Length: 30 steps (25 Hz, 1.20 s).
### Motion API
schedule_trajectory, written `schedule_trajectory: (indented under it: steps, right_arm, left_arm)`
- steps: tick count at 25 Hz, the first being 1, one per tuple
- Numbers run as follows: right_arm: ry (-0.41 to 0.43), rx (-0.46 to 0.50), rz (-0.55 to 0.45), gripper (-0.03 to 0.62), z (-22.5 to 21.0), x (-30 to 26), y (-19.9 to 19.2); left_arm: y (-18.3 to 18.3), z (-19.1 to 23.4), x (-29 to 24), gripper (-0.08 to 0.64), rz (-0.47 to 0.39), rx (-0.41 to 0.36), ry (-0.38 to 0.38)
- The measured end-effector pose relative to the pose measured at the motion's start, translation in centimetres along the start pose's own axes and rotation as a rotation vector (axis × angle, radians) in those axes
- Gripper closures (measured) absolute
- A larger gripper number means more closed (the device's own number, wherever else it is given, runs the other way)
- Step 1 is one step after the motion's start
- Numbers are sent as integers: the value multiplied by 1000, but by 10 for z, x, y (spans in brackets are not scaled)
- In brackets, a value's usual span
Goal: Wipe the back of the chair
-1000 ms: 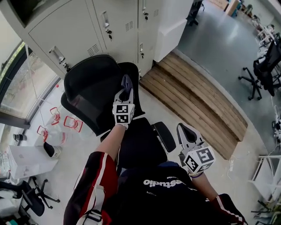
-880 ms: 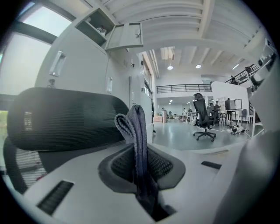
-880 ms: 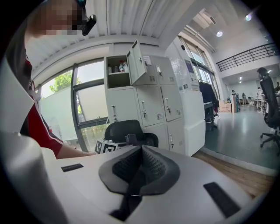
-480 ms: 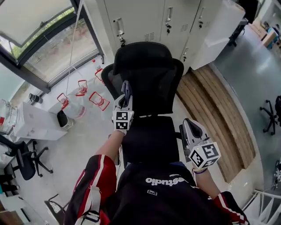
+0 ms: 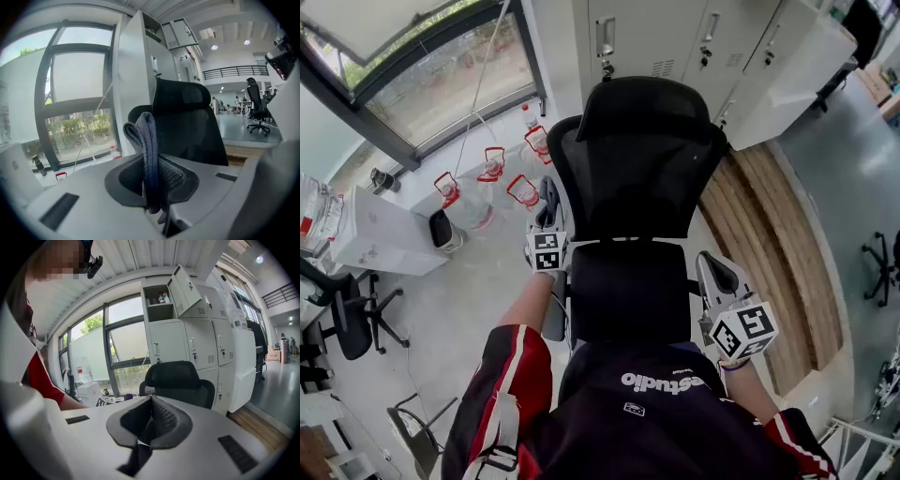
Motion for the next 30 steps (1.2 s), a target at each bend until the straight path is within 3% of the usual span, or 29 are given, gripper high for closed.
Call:
schedule_trajectory:
  steps: [13,30]
  right_arm:
    - [-83,-22,57,577,-19,-6,-15]
    - [-124,-68,55,577,-62,18,-20]
  left_arm:
    - [-39,1,-81,499,86,30,-29]
    - [-19,-52,-119,499,92,14,-62]
Point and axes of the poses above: the fingertips, and each gripper's own axes: x backward along the fingers, z to its left, y out of its top, the point moved 5 cm from there along x, backward along the fingers, and after that the axes turned 10 degrees about -x, right-handed, at the moved point
